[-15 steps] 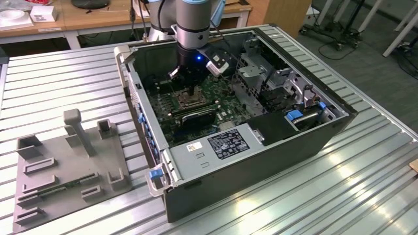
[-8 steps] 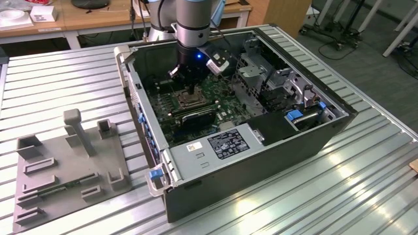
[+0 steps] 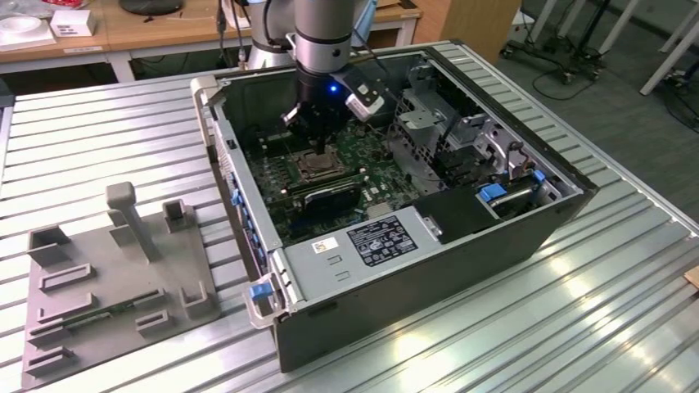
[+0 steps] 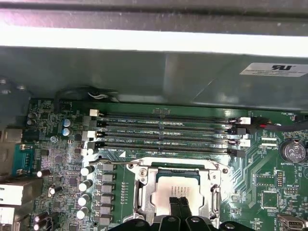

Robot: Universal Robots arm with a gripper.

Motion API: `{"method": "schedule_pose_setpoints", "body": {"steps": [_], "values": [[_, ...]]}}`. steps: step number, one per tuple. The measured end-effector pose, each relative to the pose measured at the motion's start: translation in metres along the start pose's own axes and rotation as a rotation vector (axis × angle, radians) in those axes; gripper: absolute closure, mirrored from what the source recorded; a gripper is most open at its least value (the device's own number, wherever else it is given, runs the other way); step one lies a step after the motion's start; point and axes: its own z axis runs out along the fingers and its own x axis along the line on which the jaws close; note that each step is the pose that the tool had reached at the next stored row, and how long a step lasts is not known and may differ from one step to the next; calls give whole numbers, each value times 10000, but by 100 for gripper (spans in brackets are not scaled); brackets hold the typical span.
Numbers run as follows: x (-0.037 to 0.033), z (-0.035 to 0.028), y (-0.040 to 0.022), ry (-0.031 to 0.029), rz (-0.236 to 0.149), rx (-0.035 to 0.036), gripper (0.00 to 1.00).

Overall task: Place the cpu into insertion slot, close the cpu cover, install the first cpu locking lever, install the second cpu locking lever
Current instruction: 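Install the first cpu locking lever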

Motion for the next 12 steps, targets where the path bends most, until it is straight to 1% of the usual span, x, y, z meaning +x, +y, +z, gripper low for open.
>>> {"method": "schedule_pose_setpoints", "body": {"steps": [1, 2, 4, 6, 12], "values": [[1, -2, 0, 2, 0, 3, 89], [17, -3, 0, -2, -1, 4, 89], [70, -4, 2, -17, -3, 5, 89], [149, -5, 6, -50, -4, 5, 89], [415, -12, 17, -170, -11, 9, 89]]}}
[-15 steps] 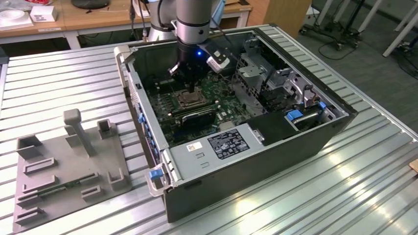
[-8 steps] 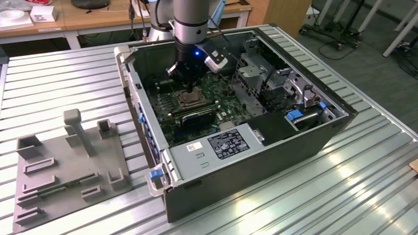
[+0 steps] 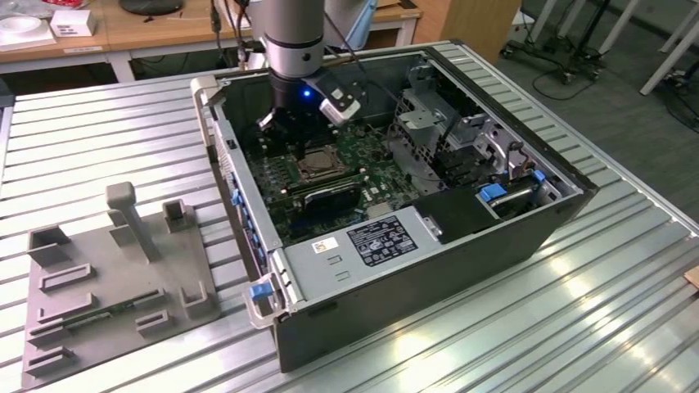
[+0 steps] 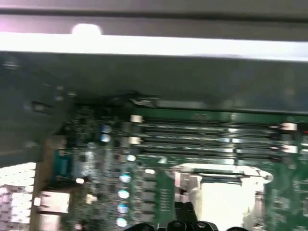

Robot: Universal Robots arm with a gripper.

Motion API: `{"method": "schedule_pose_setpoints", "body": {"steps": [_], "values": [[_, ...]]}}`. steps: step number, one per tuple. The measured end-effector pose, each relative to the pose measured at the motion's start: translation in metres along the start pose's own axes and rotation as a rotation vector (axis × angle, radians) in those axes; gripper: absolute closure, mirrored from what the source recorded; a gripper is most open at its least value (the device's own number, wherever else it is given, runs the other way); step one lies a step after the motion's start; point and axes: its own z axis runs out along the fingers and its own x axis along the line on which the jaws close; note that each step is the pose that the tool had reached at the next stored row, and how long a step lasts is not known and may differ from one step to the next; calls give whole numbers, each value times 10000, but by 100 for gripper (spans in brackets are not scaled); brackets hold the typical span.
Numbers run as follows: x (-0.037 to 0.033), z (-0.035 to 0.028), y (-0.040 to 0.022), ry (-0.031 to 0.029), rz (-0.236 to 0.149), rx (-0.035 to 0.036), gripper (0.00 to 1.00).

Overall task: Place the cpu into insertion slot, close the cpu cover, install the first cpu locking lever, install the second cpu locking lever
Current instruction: 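Install the first cpu locking lever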

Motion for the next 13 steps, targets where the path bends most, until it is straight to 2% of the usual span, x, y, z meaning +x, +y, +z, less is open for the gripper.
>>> {"method": "schedule_pose_setpoints", "body": {"steps": [3, 7, 13], "values": [[97, -6, 4, -43, -2, 3, 89], [100, -33, 6, -46, -3, 3, 89], [91, -180, 14, -47, -2, 4, 89]]}}
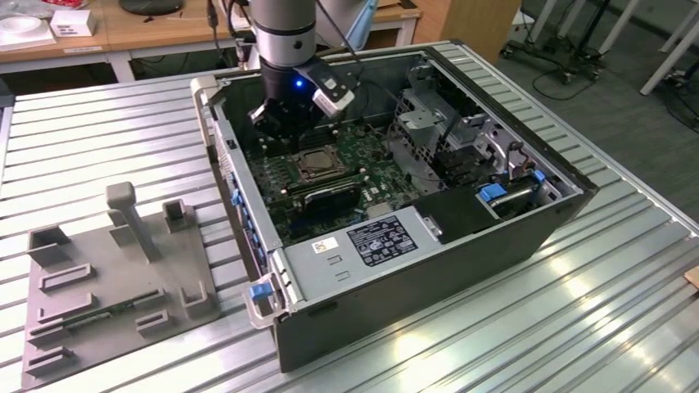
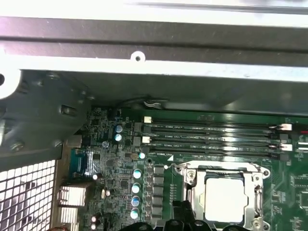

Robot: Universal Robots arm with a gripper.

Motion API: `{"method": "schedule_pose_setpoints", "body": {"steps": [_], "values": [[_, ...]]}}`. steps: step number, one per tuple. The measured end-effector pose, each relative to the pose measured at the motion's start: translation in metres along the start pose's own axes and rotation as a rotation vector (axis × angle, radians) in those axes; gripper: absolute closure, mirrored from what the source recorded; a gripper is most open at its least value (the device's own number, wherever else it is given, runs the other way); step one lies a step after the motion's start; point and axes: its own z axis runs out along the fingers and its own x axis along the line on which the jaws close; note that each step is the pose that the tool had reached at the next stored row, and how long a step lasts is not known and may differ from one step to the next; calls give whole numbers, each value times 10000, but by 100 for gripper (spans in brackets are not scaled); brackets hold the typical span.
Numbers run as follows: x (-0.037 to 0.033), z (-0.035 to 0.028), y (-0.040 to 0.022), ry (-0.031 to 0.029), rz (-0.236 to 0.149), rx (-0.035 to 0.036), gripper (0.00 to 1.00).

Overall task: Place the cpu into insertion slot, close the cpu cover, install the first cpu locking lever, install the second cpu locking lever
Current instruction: 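Install the first cpu locking lever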

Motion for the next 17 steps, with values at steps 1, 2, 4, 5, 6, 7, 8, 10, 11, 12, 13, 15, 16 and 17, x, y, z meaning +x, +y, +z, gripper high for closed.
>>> {"method": "schedule_pose_setpoints", "body": {"steps": [1, 2, 4, 5, 6, 7, 8, 10, 11, 12, 13, 15, 16, 17], "values": [[0, -2, 0, -6, 0, -2, 89], [3, -2, 1, -16, 1, -3, 89], [31, -5, 2, -70, -4, 3, 89], [50, -6, 2, -99, -5, 3, 89], [65, -7, 3, -118, -6, 4, 89], [71, -7, 4, -124, -6, 4, 89], [71, -7, 4, -125, -7, 4, 89], [71, -12, 3, -123, -8, 6, 89], [71, -23, 4, -124, -8, 5, 89], [70, -41, 5, -125, -7, 4, 89], [68, -64, 7, -125, -7, 4, 89], [65, -116, 10, -125, -7, 3, 89], [64, -134, 11, -125, -7, 2, 89], [63, -141, 11, -125, -7, 0, 89]]}}
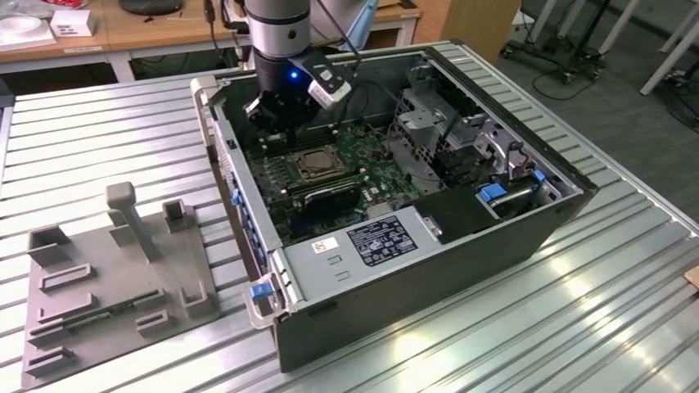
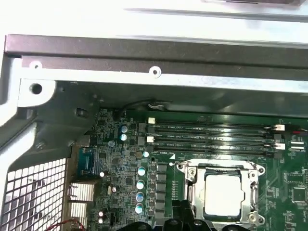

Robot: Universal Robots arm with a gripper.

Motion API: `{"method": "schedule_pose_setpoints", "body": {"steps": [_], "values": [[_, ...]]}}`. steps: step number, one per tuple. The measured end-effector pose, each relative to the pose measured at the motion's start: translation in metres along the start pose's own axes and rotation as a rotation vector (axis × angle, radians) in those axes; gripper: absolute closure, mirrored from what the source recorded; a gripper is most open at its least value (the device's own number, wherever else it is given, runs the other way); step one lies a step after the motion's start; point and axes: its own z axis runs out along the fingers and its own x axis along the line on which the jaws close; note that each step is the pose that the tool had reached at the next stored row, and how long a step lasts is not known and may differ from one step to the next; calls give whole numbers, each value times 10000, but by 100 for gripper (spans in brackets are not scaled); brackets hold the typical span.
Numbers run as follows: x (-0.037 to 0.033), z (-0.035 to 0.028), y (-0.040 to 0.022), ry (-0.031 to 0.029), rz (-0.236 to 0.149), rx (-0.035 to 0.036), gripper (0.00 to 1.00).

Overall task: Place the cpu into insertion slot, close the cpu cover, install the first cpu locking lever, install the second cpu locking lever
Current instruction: 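Install the first cpu locking lever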

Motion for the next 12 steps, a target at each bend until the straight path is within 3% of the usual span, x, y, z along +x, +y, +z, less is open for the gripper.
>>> {"method": "schedule_pose_setpoints", "body": {"steps": [2, 7, 12], "values": [[12, -1, 0, -14, 0, -1, 89], [105, -8, 5, -155, -8, 4, 89], [105, -80, 9, -168, -6, -26, 89]]}}
